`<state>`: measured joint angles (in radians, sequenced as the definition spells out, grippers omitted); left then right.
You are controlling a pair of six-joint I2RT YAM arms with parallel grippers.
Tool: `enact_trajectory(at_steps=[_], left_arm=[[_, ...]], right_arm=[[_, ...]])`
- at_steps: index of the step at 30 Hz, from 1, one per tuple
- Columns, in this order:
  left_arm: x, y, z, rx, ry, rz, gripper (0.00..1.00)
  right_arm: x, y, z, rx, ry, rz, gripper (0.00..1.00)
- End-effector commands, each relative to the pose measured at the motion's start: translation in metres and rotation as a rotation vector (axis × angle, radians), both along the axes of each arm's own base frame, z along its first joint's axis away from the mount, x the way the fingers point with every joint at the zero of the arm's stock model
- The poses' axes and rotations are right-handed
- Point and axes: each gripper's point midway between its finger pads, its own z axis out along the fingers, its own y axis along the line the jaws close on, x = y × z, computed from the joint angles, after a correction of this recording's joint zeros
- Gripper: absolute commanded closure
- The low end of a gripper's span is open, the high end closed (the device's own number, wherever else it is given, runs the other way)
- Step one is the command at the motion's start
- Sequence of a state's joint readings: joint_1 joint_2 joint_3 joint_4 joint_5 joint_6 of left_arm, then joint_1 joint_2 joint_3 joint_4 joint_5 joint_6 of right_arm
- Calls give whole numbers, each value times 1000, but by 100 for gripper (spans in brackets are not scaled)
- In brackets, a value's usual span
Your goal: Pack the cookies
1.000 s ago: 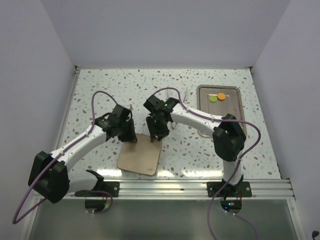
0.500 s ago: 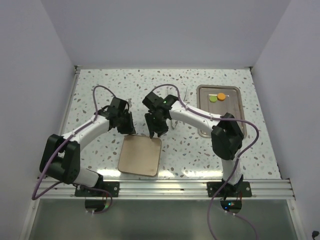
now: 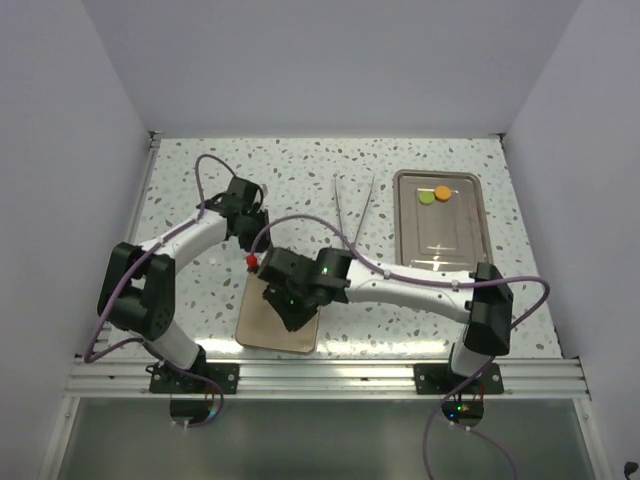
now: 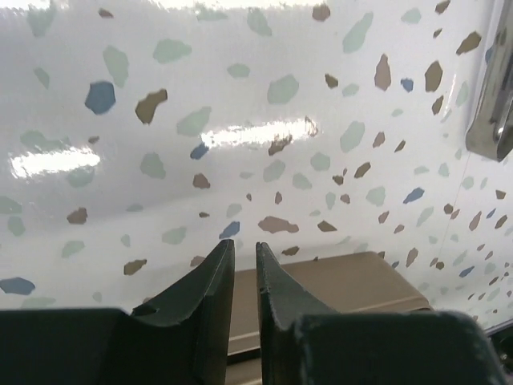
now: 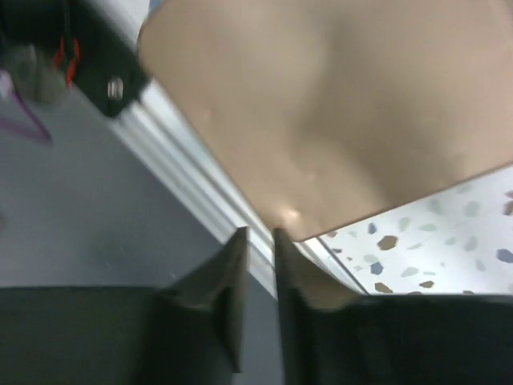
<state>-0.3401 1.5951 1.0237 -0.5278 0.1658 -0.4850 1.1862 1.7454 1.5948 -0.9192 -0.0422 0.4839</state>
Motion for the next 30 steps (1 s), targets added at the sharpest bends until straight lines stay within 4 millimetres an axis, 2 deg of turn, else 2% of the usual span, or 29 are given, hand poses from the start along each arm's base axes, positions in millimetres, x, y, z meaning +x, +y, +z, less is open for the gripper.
enact_trajectory(at_steps=[1, 2, 4, 8, 13, 14, 17, 18, 21, 24, 30], left_arm=[[26, 3, 15, -14, -50, -21, 78], [33, 9, 14, -27, -52, -4, 78], [36, 9, 10, -81, -27, -23, 78], [42, 13, 7, -134, 0, -50, 80], [41, 2, 1, -189, 36, -113, 82], [41, 0, -3, -201, 46, -121, 82], [38, -5, -6, -234, 65, -143, 83], [37, -7, -8, -243, 73, -150, 84], [35, -10, -9, -259, 82, -167, 85], [33, -11, -11, -265, 97, -187, 88], [24, -12, -19, -276, 140, -219, 90]], right_arm=[[-42, 2, -11, 7, -23, 151, 84], [-57, 6, -21, 21, -26, 197, 88], [-66, 9, -29, 35, -40, 234, 100], [-73, 18, -47, 38, -77, 268, 100], [-81, 34, -58, 58, -120, 342, 100], [-88, 37, -65, 44, -123, 370, 100], [-92, 40, -75, 10, -175, 410, 100], [-90, 40, -84, -18, -188, 420, 100], [-91, 41, -91, -38, -206, 436, 100], [-81, 41, -95, -64, -257, 427, 100], [-47, 48, -89, -126, -425, 406, 100]])
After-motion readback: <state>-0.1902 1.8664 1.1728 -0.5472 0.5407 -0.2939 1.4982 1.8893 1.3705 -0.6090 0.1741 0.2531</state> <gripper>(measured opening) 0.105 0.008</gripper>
